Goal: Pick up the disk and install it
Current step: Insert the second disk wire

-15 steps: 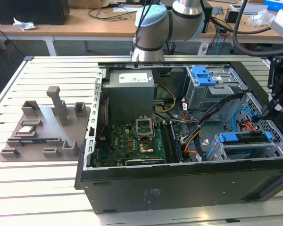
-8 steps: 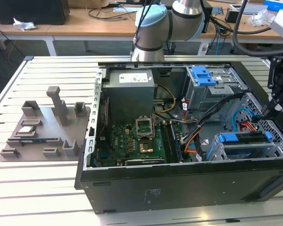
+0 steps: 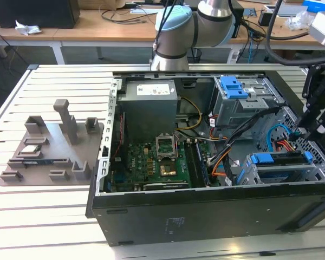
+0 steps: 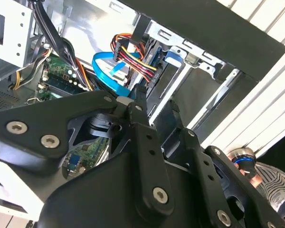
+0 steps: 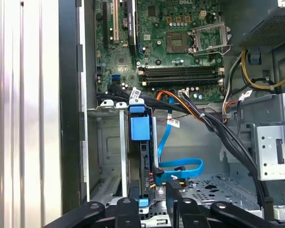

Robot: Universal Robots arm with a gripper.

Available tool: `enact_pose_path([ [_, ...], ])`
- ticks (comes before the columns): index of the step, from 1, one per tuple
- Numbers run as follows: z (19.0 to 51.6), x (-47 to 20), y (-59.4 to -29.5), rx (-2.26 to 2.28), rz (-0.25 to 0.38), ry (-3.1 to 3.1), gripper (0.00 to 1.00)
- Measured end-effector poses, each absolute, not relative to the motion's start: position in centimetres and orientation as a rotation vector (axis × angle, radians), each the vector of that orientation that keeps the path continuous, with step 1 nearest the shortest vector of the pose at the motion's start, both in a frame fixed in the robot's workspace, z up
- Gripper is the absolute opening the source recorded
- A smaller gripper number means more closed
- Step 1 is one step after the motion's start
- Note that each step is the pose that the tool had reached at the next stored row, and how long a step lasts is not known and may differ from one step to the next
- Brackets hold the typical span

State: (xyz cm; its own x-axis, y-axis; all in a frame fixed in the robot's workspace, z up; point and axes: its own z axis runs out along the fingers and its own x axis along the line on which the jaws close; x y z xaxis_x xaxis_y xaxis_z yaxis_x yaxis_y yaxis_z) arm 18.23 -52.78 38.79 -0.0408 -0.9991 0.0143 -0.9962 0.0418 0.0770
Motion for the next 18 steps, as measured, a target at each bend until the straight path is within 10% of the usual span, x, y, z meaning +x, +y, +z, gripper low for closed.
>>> enact_pose_path([
  [11, 37.84, 17.66, -52.77, 2.133, -0.071, -2.219, 0.35],
  [14, 37.84, 17.66, -52.77, 2.134, -0.071, -2.218, 0.11],
  [18, 37.71, 17.34, -52.97, 2.134, -0.070, -2.217, 0.11],
])
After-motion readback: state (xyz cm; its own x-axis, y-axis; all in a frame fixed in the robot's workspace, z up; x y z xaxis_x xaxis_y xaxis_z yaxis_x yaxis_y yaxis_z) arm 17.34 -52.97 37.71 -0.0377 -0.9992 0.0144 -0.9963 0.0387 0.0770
